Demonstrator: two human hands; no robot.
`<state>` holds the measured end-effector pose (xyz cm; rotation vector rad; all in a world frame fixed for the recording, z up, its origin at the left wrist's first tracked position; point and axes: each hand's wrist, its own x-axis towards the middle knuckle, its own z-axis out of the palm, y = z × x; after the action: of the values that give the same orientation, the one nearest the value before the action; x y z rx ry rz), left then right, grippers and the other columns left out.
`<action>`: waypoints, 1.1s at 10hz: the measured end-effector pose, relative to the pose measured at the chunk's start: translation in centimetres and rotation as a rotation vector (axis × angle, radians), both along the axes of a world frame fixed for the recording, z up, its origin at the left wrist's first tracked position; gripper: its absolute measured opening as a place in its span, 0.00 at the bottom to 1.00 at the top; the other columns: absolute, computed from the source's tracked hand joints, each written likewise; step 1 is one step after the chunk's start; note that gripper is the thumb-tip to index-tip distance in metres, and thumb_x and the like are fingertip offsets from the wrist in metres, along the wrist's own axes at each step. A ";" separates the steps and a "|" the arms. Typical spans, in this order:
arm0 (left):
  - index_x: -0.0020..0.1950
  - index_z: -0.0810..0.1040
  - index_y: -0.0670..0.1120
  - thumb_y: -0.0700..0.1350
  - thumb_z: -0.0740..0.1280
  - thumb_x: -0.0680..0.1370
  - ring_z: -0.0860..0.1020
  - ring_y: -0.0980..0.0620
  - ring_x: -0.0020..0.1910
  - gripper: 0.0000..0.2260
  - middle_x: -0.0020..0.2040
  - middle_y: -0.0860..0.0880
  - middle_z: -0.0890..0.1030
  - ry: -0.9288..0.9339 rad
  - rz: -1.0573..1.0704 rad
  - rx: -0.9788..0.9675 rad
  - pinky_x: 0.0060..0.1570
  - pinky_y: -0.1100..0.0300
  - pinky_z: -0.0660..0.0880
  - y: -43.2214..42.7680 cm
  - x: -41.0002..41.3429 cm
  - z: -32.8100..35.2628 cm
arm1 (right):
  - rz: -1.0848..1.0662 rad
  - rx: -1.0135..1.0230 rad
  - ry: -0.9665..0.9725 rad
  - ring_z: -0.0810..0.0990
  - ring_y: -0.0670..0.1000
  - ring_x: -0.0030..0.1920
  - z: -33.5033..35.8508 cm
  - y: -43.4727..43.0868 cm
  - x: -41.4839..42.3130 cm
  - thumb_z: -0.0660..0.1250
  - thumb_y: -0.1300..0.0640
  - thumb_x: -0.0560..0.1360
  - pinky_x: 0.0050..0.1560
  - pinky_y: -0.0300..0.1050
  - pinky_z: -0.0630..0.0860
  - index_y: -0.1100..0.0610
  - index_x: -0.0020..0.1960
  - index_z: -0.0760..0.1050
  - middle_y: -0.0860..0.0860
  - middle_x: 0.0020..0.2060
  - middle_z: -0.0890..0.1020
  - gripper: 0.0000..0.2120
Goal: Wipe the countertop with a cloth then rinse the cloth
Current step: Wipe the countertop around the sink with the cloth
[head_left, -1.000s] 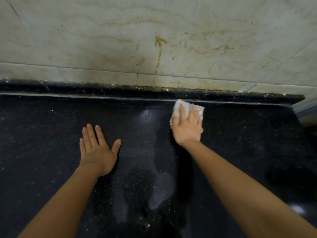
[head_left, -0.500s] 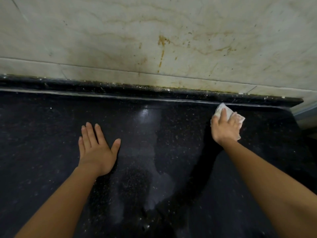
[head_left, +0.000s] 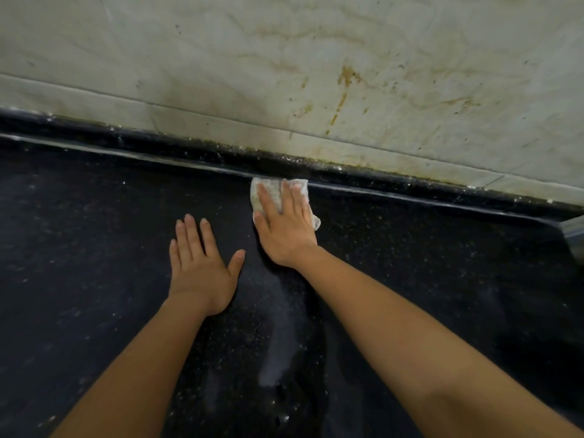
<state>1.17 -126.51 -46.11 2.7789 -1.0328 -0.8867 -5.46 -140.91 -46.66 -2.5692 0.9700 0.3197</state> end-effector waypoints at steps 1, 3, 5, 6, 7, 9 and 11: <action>0.74 0.30 0.42 0.65 0.42 0.78 0.27 0.45 0.72 0.37 0.73 0.41 0.27 -0.002 0.001 -0.009 0.71 0.50 0.31 0.1 0.0 -0.1 | 0.202 0.015 -0.014 0.33 0.53 0.76 0.5 -0.4 -0.8 0.45 0.44 0.82 0.73 0.49 0.30 0.44 0.78 0.42 0.54 0.78 0.39 0.26; 0.74 0.29 0.41 0.64 0.42 0.78 0.28 0.44 0.72 0.37 0.73 0.40 0.27 -0.004 -0.015 -0.014 0.71 0.50 0.31 0.3 0.0 0.0 | 0.464 -0.030 -0.059 0.38 0.47 0.77 0.5 -3.2 -7.2 0.41 0.41 0.80 0.75 0.45 0.34 0.43 0.78 0.48 0.50 0.78 0.45 0.27; 0.73 0.28 0.41 0.64 0.41 0.78 0.27 0.44 0.72 0.37 0.72 0.40 0.26 -0.014 -0.004 -0.022 0.70 0.50 0.30 0.2 0.0 -0.2 | 0.050 -0.015 -0.006 0.34 0.51 0.76 0.3 -1.9 -2.7 0.43 0.44 0.83 0.74 0.47 0.32 0.44 0.78 0.42 0.51 0.78 0.40 0.25; 0.74 0.29 0.41 0.64 0.42 0.78 0.27 0.45 0.72 0.37 0.72 0.41 0.26 -0.019 0.006 -0.024 0.70 0.51 0.31 0.2 0.0 -0.3 | 0.137 0.010 -0.030 0.33 0.51 0.76 0.0 0.0 0.4 0.43 0.44 0.82 0.73 0.47 0.30 0.43 0.78 0.42 0.50 0.78 0.39 0.25; 0.74 0.30 0.42 0.64 0.43 0.79 0.27 0.45 0.72 0.37 0.73 0.41 0.27 -0.015 0.004 -0.042 0.70 0.51 0.31 0.3 0.1 -0.4 | 0.299 0.010 -0.046 0.34 0.50 0.76 0.3 -0.8 0.2 0.44 0.44 0.83 0.72 0.46 0.30 0.42 0.78 0.44 0.49 0.78 0.41 0.24; 0.74 0.30 0.42 0.64 0.43 0.79 0.27 0.46 0.72 0.37 0.73 0.41 0.28 -0.006 -0.014 -0.081 0.69 0.52 0.30 0.8 0.2 -0.5 | 0.288 -0.038 -0.014 0.38 0.46 0.76 1.3 -5.0 -7.4 0.46 0.47 0.83 0.71 0.40 0.31 0.43 0.78 0.48 0.45 0.77 0.44 0.23; 0.74 0.31 0.41 0.64 0.43 0.79 0.28 0.45 0.72 0.37 0.74 0.40 0.29 -0.036 -0.019 -0.089 0.70 0.51 0.31 0.9 -0.1 -0.6 | 0.105 -0.016 0.059 0.35 0.51 0.76 0.9 -1.9 -9.4 0.44 0.45 0.83 0.71 0.45 0.29 0.42 0.78 0.44 0.51 0.78 0.39 0.24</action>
<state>1.03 -125.58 -46.75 2.7255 -1.0773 -0.7751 -14.81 -142.77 -45.72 -2.6437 0.8628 0.4203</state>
